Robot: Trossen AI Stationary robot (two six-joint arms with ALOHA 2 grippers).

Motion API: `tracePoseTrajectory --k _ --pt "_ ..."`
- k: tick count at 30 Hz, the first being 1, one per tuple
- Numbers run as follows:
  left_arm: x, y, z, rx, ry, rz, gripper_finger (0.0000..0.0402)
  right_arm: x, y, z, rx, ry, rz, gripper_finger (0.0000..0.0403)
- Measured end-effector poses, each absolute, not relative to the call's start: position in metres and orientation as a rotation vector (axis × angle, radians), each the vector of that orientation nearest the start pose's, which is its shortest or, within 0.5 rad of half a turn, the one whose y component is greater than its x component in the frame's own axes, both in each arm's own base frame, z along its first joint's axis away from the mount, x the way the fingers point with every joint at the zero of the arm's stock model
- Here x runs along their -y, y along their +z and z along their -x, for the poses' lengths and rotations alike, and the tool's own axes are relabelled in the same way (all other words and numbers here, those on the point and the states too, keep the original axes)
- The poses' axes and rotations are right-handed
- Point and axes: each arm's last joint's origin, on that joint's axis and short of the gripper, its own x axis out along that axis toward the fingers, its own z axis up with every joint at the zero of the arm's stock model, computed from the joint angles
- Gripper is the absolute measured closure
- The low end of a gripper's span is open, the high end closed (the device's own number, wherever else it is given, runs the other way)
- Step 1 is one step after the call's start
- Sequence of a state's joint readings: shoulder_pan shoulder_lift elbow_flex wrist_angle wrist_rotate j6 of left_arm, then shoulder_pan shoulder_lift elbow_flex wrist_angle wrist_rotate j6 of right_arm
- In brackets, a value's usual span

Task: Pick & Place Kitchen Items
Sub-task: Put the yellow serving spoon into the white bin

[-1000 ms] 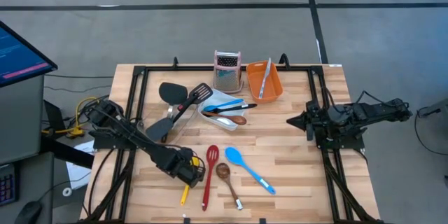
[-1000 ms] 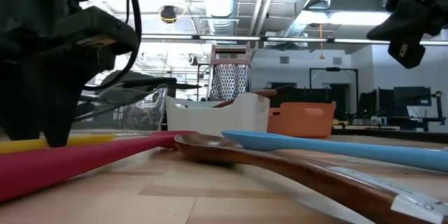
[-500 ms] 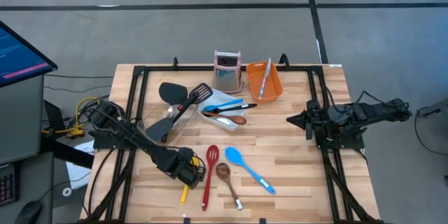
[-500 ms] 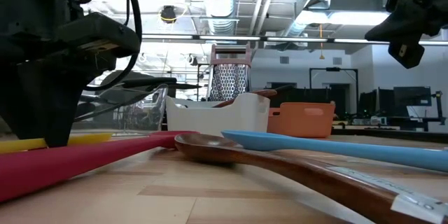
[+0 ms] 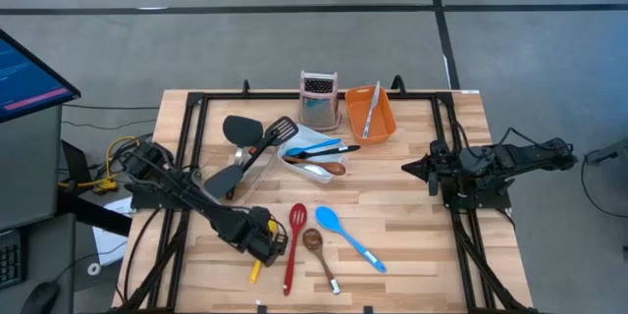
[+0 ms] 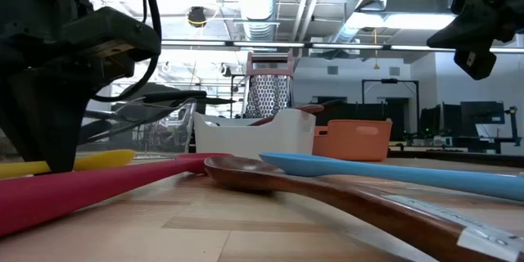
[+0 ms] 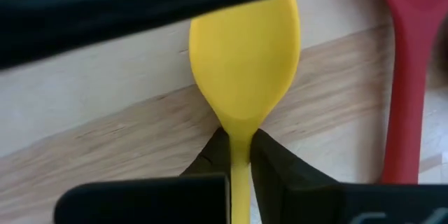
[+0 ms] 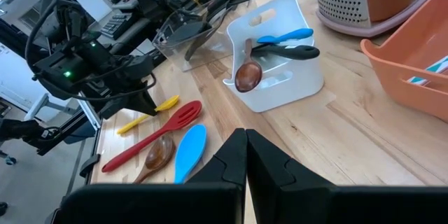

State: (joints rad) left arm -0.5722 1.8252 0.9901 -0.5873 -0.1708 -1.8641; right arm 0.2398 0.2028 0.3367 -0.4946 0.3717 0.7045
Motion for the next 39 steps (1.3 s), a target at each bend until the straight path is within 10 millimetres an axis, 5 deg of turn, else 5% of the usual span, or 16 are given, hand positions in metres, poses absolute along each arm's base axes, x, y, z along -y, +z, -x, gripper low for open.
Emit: tracePoseTrajectory --k 25,30,39 --pt "0.175 0.179 -0.246 -1.043 0.649 1.045 0.0396 -0.010 0.215 -0.085 -0.285 -0.244 -0.589 0.0403" --pt "0.169 0.199 -0.243 -0.925 0.606 1.037 0.0396 -0.010 0.215 -0.085 -0.285 -0.242 -0.589 0.0403" --pt "0.143 0.264 -0.235 -0.515 0.483 0.956 0.0396 -0.010 0.215 -0.085 -0.285 -0.242 -0.588 0.0403"
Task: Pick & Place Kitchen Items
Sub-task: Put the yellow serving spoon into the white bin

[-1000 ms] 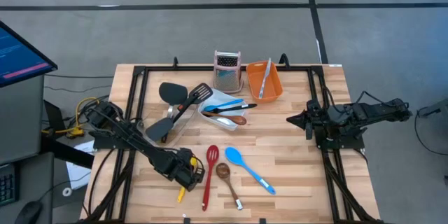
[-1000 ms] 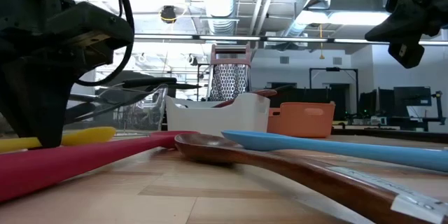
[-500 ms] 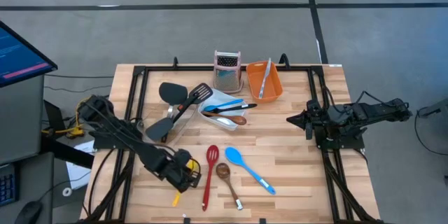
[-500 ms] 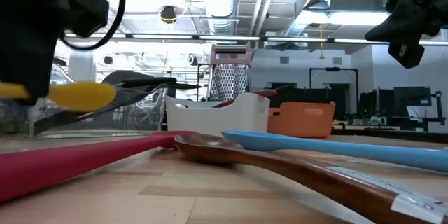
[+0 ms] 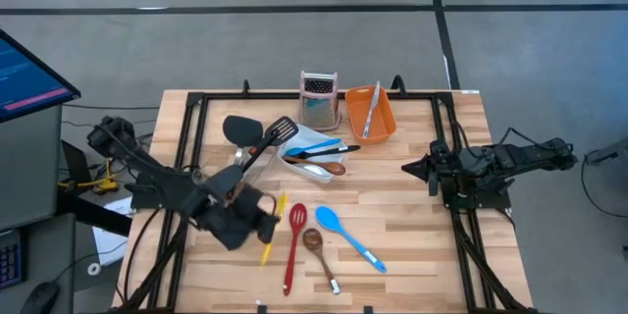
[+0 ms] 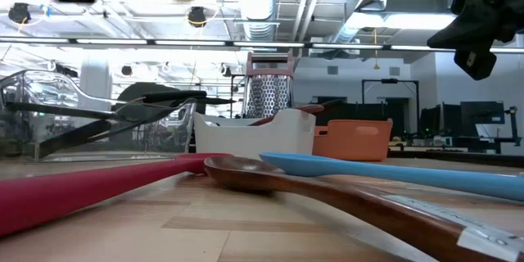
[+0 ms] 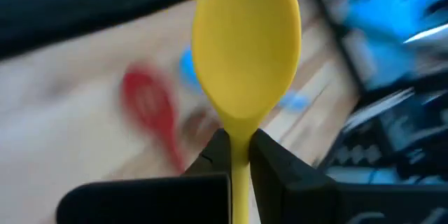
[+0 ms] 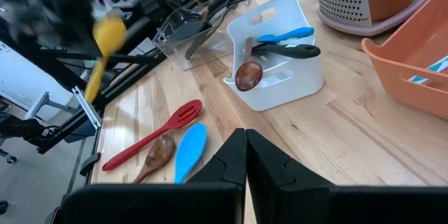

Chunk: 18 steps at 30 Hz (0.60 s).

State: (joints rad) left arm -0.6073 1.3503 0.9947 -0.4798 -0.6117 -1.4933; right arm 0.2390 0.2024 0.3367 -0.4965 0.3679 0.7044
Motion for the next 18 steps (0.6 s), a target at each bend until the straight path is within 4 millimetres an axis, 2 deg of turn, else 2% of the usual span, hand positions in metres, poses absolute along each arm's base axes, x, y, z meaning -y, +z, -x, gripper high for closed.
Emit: tracePoseTrajectory --k 6,9,12,18 --pt "0.113 0.312 -0.251 -0.179 0.385 0.777 0.0396 -0.010 0.215 -0.085 -0.290 -0.244 -0.582 0.0403" --pt "0.097 0.329 -0.262 -0.054 0.362 0.653 0.0396 -0.010 0.215 -0.085 -0.290 -0.244 -0.582 0.0403" --pt "0.081 0.336 -0.269 -0.005 0.395 0.526 0.0396 -0.010 0.215 -0.085 -0.290 -0.243 -0.581 0.0403" --pt "0.051 0.336 -0.277 -0.021 0.496 0.341 0.0396 -0.010 0.215 -0.085 -0.290 -0.243 -0.581 0.0403"
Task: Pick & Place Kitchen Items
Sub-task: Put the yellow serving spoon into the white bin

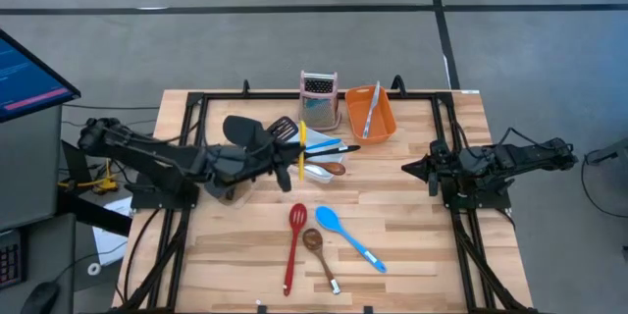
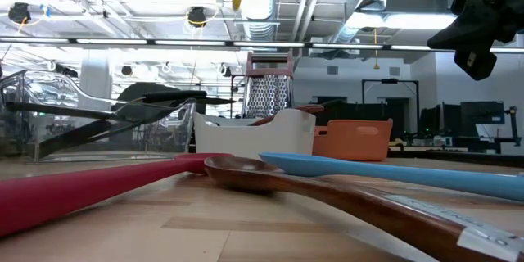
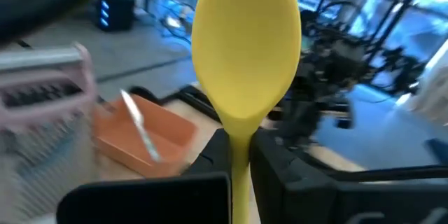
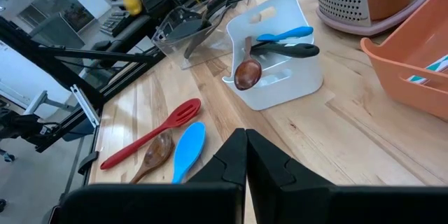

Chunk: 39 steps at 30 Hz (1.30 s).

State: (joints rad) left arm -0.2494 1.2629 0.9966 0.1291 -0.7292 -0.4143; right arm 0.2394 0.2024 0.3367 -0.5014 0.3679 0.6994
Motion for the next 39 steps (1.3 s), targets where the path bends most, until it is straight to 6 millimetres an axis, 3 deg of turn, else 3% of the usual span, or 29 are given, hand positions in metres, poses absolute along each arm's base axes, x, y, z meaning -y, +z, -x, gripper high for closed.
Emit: tracePoseTrajectory --k 8,18,24,29,39 --pt "0.022 0.335 -0.285 -0.081 0.467 0.146 0.0396 -0.010 0.215 -0.085 -0.284 -0.253 -0.584 0.0403" --pt "-0.003 0.331 -0.288 -0.184 0.365 -0.180 0.0396 -0.005 0.220 -0.085 -0.174 -0.395 -0.574 0.0403" --pt "-0.027 0.310 -0.297 -0.325 0.388 -0.222 0.0396 -0.002 0.220 -0.084 -0.132 -0.492 -0.554 0.0403" --pt "-0.041 0.286 -0.314 -0.391 0.301 -0.195 0.0396 -0.002 0.220 -0.084 -0.121 -0.517 -0.548 0.0403" --pt "-0.041 0.246 -0.337 -0.504 0.250 -0.193 0.0396 -0.002 0.220 -0.084 -0.121 -0.519 -0.555 0.0403"
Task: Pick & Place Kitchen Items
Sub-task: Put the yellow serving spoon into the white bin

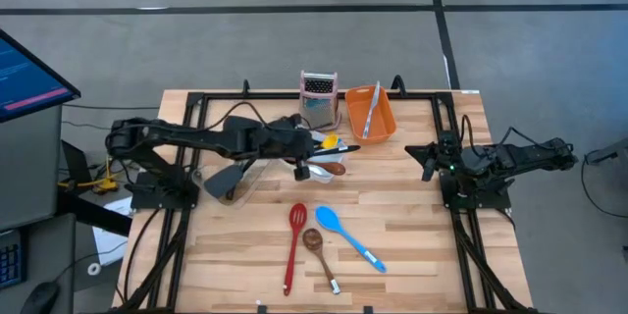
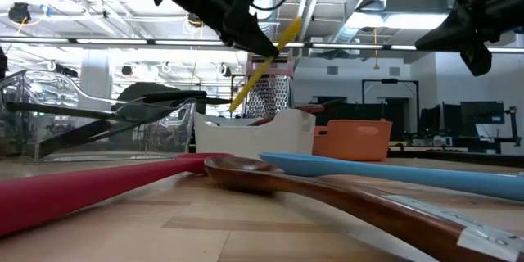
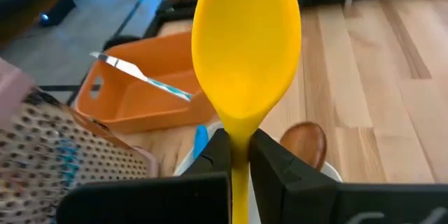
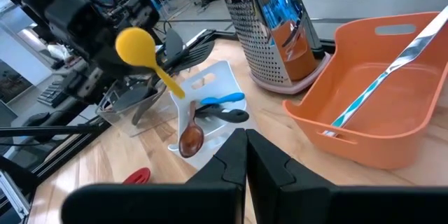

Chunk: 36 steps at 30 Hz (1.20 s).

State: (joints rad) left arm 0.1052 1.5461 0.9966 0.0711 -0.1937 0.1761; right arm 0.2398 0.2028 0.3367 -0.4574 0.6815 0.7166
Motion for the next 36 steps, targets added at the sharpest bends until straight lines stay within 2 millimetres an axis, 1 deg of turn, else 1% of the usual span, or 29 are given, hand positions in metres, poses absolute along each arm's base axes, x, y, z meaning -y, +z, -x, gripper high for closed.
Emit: tracePoseTrajectory --k 6,13,20,26,36 --pt "-0.045 0.227 -0.345 -0.556 0.254 -0.193 0.0395 -0.002 0.220 -0.084 -0.123 -0.519 -0.554 0.0403" --pt "-0.048 0.208 -0.352 -0.619 0.318 -0.215 0.0395 -0.002 0.220 -0.084 -0.123 -0.519 -0.554 0.0403" --pt "-0.049 0.199 -0.354 -0.646 0.370 -0.233 0.0395 -0.002 0.220 -0.084 -0.123 -0.519 -0.554 0.0403" --pt "-0.052 0.187 -0.357 -0.684 0.383 -0.238 0.0393 -0.002 0.220 -0.084 -0.123 -0.519 -0.554 0.0403" --pt "-0.054 0.188 -0.356 -0.681 0.392 -0.237 0.0350 -0.002 0.219 -0.083 -0.129 -0.521 -0.550 0.0403"
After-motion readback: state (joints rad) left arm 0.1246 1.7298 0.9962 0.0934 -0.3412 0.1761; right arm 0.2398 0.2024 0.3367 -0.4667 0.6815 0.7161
